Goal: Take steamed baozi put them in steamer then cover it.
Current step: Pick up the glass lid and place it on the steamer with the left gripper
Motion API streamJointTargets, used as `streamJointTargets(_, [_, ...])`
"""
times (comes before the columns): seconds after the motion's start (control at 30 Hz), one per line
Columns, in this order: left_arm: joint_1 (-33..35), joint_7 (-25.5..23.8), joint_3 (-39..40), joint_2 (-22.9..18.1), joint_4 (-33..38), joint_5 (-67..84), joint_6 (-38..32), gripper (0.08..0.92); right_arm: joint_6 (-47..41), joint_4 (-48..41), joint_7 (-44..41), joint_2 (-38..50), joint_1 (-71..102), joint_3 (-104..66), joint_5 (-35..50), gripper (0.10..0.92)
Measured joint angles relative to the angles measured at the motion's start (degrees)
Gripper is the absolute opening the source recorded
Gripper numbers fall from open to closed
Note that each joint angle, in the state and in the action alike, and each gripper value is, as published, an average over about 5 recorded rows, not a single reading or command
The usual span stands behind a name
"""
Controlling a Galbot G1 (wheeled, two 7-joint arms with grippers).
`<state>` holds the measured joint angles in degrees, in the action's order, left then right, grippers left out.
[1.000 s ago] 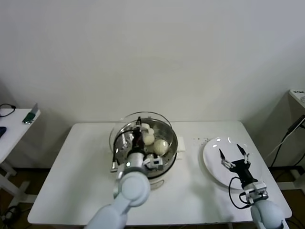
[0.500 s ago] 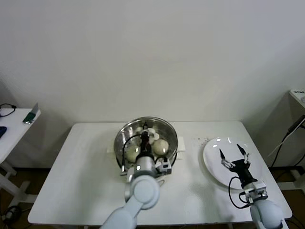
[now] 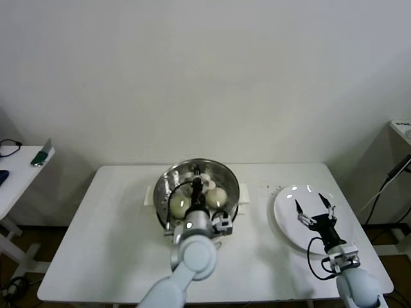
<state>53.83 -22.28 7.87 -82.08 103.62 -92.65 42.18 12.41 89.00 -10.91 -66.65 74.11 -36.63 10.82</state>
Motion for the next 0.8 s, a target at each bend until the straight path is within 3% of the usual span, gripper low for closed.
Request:
streamJointTargets(0.67, [0.97,0.03,-0.24,-0.03,-0.38,0.35,0.02,0.157,0.0,0.28,-0.07,-0.55,0.34,-0.24,-0.14,0.823])
streamJointTargets(0.8, [1.0,-0.02,-0.27,0.19,0.29,1.17,-0.02,0.234,0.0,0.27,-0.11,-0.5,0.36,-0.35,-0.13,0.823])
